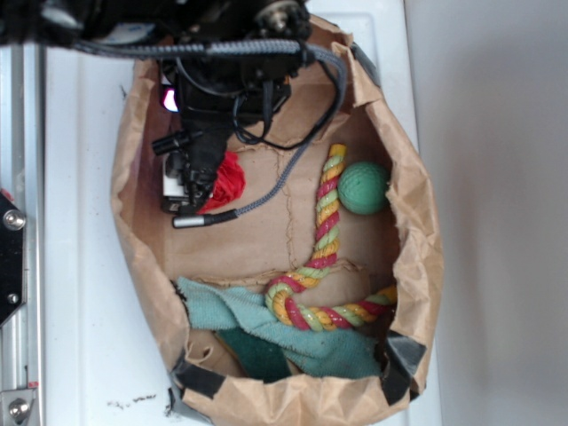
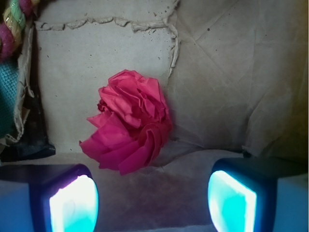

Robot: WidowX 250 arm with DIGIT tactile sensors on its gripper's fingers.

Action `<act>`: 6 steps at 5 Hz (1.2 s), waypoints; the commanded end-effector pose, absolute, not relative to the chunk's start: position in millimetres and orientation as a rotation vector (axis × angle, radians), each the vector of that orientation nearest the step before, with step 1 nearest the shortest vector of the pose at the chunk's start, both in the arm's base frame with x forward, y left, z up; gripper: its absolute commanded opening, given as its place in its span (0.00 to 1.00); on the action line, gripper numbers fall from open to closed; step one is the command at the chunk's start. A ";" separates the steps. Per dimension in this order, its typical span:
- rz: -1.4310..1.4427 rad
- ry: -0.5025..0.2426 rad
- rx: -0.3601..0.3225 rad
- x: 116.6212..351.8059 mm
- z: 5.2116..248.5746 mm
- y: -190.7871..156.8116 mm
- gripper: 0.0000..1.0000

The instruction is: Grab the red paper.

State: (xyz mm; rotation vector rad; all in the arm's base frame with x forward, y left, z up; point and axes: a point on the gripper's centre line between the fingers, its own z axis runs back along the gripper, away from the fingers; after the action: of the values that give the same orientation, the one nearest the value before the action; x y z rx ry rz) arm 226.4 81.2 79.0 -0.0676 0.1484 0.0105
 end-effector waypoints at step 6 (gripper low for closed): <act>-0.042 0.001 -0.032 249.9 83.3 46.9 1.00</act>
State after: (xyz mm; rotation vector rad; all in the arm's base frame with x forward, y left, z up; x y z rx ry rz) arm 242.8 45.9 71.4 -0.0510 0.0477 -0.0251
